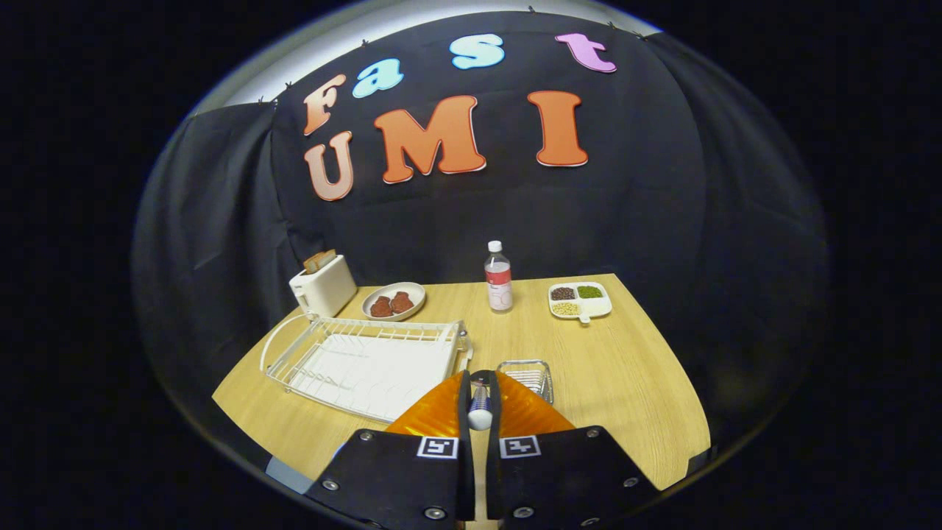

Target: Take the plate from the dish rack, then take the spoon from the basket and place it into the plate.

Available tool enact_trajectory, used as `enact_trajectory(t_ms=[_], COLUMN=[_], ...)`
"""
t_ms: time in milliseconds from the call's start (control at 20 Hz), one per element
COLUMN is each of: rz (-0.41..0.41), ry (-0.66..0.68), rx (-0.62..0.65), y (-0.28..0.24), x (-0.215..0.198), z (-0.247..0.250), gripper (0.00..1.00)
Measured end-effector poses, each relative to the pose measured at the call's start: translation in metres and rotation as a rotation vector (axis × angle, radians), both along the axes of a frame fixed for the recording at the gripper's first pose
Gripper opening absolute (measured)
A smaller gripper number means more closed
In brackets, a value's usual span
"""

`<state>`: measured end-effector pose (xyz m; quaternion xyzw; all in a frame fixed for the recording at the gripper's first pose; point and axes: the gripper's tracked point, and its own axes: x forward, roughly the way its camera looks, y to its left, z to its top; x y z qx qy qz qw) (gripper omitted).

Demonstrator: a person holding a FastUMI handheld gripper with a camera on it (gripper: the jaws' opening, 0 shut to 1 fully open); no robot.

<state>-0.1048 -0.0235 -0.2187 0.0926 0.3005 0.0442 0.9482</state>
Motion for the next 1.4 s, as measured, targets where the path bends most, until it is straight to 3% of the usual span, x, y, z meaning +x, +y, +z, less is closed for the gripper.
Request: enact_trajectory(t_ms=[350, 800, 1150, 1400], rz=[0.207, 0.379, 0.454, 0.453], ry=[0.025, 0.172, 0.181, 0.312], rx=[0.017, 0.065, 0.044, 0.041], y=[0.043, 0.104, 0.121, 0.105], x=[-0.047, -0.087, -0.098, -0.128], z=[0.005, -0.072, -0.1, -0.141], gripper=[0.06, 0.06, 0.07, 0.09])
